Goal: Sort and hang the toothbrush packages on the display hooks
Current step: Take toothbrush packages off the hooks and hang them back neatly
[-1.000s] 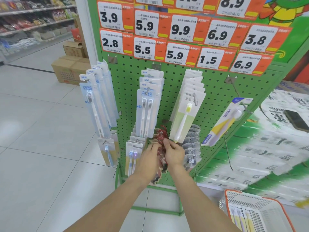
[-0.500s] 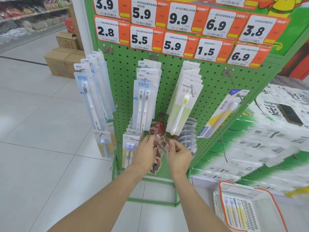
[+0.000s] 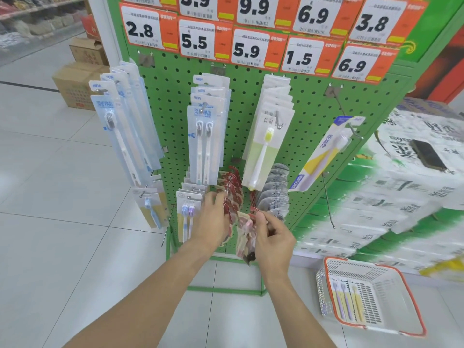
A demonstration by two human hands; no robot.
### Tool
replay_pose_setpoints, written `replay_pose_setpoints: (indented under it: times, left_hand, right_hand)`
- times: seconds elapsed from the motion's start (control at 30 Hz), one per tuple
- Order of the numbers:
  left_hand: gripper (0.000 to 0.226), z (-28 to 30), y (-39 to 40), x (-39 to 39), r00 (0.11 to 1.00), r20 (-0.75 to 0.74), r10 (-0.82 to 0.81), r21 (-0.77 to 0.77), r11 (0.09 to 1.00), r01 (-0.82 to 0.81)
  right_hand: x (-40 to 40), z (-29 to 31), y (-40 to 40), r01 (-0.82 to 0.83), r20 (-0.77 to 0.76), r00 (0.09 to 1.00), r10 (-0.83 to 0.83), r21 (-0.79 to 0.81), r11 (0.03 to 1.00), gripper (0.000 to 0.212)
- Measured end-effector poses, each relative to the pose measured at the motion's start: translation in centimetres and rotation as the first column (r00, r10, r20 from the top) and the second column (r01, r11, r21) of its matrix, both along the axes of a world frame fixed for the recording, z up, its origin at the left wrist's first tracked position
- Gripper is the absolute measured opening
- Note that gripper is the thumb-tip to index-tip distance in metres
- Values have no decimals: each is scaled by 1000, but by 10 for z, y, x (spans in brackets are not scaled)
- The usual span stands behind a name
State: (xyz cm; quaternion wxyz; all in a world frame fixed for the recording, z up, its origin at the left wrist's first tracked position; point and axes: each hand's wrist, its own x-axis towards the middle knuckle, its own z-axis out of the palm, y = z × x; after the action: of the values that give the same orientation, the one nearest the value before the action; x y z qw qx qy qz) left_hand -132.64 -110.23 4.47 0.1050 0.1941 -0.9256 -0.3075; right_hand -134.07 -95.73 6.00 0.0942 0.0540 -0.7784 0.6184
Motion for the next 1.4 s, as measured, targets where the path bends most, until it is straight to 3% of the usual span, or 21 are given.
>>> replay_pose_setpoints:
  times: [0.13,0.23,0.4,0.5,0.6,0.67,0.73,0.83,0.93,1.03,1.13,1.27,1.4]
  left_hand:
    - [52,11,22,35,988,-146,42,-63,997,-52]
    - [41,13,37,70,962,-273,15,32,999,-6]
    - [48,7,35,99,991,-126,50,344,939,-3]
    - [56,6,30,107,999,-31,25,491,871,-6]
    - [41,6,28,110,1000,-30,7,603,798,13]
    - [22,10,29,108,1000,-28,-1,740,673,22]
    - [17,15,32,108,999,-20,-25,837,546,30]
    - [19,17,33,111,1000,-8,27,878,478,-5]
    - [21,14,28,113,995,39,91,894,442,-75]
    - [27,19,21,112,998,53,37,911,408,-64]
    - [29,26,19,113,993,34,-114,937,348,8]
    - [42,26,28,117,978,75,-196,937,348,-2]
    - [34,26,31,119,989,70,-126,953,301,-29]
  right_hand:
    - [4,1,8,-42,8,999,42,2,999,18]
    - [4,1,14,-89,14,996,89,37,995,15]
    - [2,3,22,-151,42,988,149,47,987,14]
    - [2,5,21,-266,136,954,268,-33,963,19]
    - [6,14,19,-356,207,904,374,-122,927,22]
    - [8,19,17,-397,293,839,458,-246,884,19]
    - [9,23,15,-399,354,785,508,-337,853,20]
    - [11,22,17,-409,389,759,522,-339,847,27]
    - [12,14,31,-563,397,662,636,-296,771,37]
    - [19,9,44,-621,413,578,704,-338,707,26]
    - [23,9,45,-512,422,632,650,-402,759,13]
    - [20,12,41,-402,409,705,580,-443,801,16]
    - [16,16,46,-495,396,638,660,-446,746,22]
